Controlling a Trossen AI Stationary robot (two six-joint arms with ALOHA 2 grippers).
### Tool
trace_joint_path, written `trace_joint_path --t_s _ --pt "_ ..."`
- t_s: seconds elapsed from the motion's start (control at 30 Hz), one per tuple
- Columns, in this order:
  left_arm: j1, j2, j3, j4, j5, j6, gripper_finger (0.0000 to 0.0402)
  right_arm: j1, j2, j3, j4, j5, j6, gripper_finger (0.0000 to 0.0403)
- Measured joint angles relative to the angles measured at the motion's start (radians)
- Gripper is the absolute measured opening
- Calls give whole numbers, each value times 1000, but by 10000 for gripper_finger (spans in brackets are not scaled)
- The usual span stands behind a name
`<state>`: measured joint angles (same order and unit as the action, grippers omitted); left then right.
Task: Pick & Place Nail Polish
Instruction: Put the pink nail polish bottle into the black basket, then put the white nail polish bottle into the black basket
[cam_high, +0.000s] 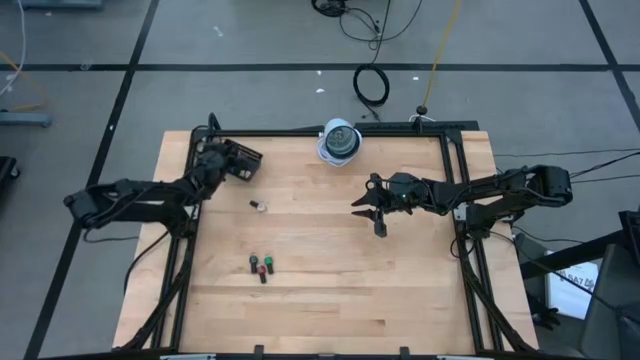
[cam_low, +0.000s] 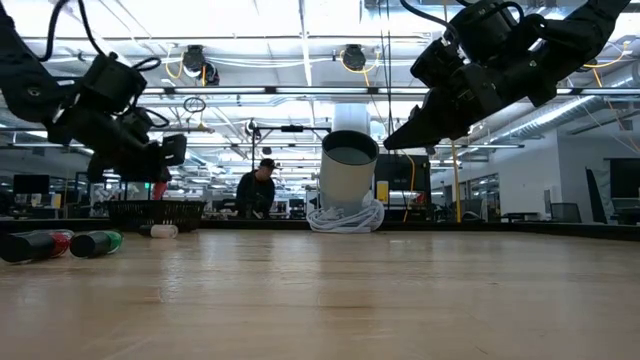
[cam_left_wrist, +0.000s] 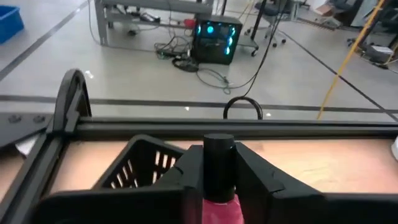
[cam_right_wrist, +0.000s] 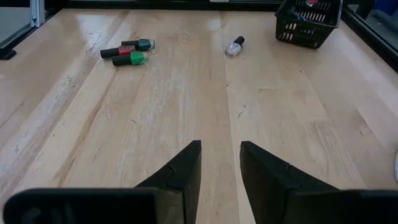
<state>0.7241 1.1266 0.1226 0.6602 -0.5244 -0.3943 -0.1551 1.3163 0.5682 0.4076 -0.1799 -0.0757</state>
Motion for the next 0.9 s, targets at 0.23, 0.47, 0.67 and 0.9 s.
trace_joint_path --t_s 0.23,0.47,0.67,0.9 --pt "2 41 0 -1 -33 -19 152 0 0 0 0 0 0 100" --pt "2 41 0 -3 -30 -19 199 0 0 0 0 0 4 100" --pt "2 23 0 18 221 63 210 0 0 0 -1 0 4 100" --pt "-12 -4 1 15 758 148 211 0 1 -22 19 0 4 100"
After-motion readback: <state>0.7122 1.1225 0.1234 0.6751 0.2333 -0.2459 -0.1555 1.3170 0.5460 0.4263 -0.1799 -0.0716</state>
